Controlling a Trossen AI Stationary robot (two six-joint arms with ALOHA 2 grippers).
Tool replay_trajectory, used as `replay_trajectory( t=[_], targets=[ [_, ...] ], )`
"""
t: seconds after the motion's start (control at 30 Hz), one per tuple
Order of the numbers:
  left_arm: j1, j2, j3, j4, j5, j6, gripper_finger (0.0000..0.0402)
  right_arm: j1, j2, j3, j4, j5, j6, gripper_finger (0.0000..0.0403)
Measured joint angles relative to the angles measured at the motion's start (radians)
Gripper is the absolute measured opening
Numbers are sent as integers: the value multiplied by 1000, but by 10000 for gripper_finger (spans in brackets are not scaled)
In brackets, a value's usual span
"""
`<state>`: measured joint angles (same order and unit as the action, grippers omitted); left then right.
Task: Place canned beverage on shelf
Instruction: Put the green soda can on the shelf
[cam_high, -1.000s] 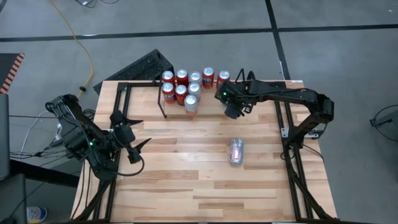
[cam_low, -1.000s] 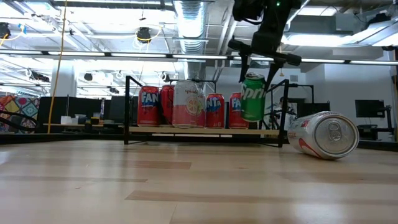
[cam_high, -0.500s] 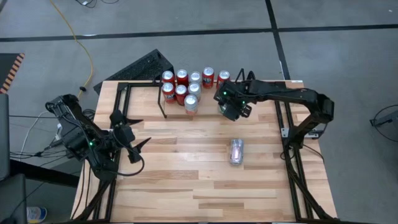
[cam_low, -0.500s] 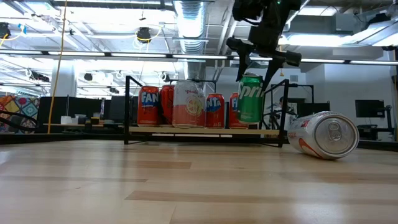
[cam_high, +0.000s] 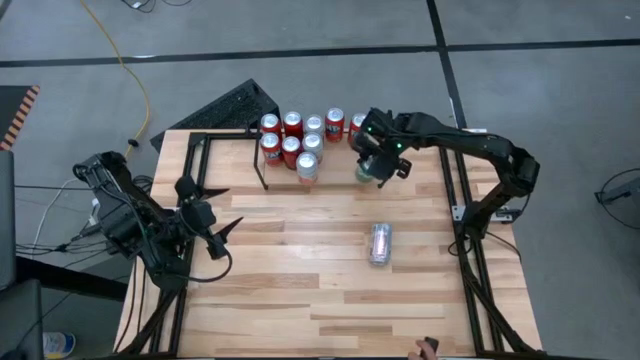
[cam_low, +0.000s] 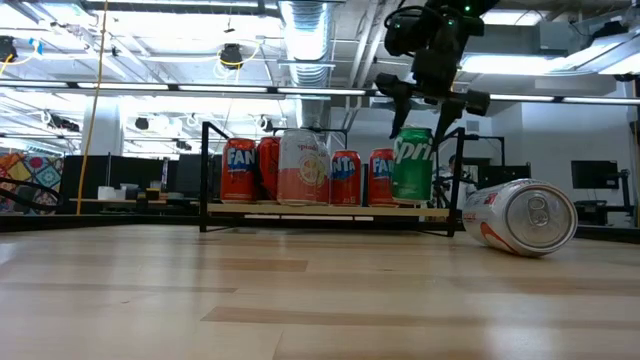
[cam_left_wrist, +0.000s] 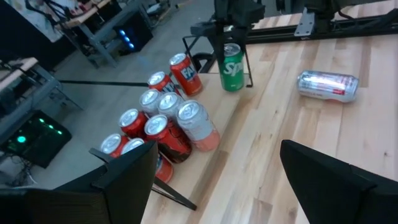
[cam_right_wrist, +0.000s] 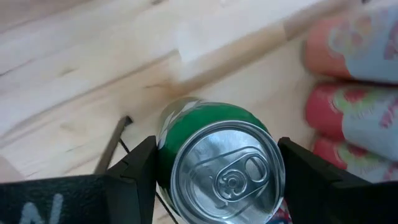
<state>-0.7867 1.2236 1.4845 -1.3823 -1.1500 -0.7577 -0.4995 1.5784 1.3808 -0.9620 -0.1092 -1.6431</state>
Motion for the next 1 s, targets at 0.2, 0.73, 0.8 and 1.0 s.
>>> replay_trajectory(
  t=[0.2,0.73,0.8,1.0],
  targets=[
    [0,0,0,0,-19,13,325,-7,25,3,-29,-49,-8,245],
    [1,0,0,0,-34,40,325,-40,34,10,22,-45,47,246],
    [1,0,0,0,-35,40,325,-45,34,10,24,-44,84,252],
    [1,0,0,0,-36,40,325,-72,34,10,24,-46,219,298]
  ],
)
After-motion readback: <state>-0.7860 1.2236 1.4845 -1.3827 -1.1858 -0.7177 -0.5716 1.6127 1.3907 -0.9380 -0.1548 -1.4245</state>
